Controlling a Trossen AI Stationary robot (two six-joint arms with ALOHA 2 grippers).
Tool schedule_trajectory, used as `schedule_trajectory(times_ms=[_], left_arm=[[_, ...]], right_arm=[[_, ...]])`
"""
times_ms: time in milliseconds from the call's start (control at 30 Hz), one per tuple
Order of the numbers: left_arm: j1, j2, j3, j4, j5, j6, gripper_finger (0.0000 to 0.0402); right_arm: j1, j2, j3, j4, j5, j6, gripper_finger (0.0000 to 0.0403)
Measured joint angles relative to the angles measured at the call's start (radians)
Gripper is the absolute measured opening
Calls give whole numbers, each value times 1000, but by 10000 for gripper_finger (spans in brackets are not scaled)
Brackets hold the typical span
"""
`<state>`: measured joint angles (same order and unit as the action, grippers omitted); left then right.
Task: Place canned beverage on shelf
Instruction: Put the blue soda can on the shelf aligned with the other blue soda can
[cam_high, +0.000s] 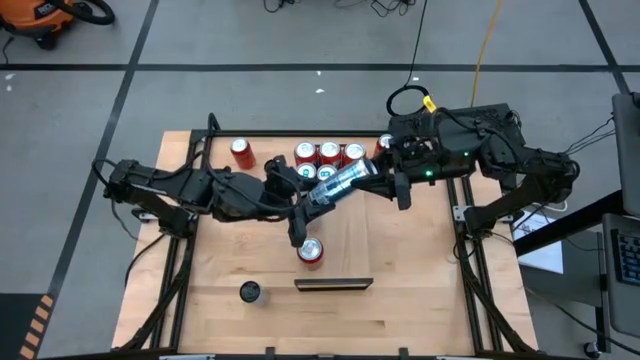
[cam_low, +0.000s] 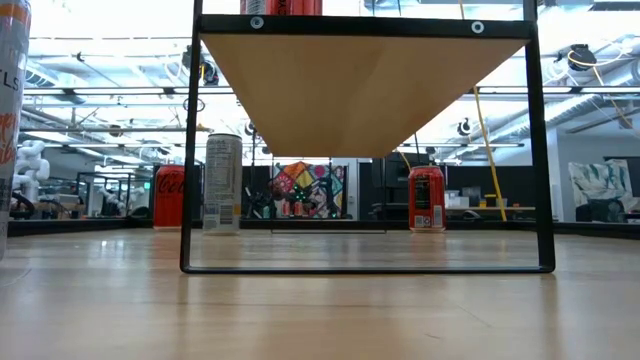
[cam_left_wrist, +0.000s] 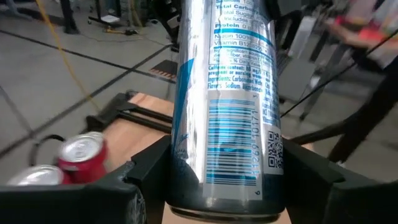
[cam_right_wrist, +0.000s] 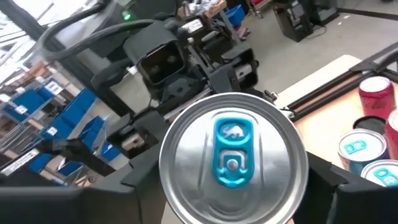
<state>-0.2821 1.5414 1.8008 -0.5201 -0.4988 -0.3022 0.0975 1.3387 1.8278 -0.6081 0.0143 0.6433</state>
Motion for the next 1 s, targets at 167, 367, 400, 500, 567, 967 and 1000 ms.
schedule_trajectory(times_ms=[167, 367, 400, 500, 567, 967, 1000], left_arm=[[0, -1, 0, 42, 66, -51, 235], [0, -1, 0, 103, 98, -67, 235], [0, -1, 0, 116, 97, -66, 235], [4, -1, 0, 192, 97, -66, 235], [8, -2, 0, 258, 105, -65, 235], [27, -2, 0, 574, 270, -86, 235], [30, -2, 0, 577, 291, -100, 235]], right_arm=[[0, -32, 0, -1, -20, -28, 271], [0, -82, 0, 0, -20, -62, 301], [0, -91, 0, 0, -20, -74, 304], [0, -115, 0, 2, -19, -131, 306], [0, -130, 0, 20, -19, -198, 305], [23, -109, 0, 257, 36, -290, 303], [22, -96, 0, 289, 36, -290, 305]])
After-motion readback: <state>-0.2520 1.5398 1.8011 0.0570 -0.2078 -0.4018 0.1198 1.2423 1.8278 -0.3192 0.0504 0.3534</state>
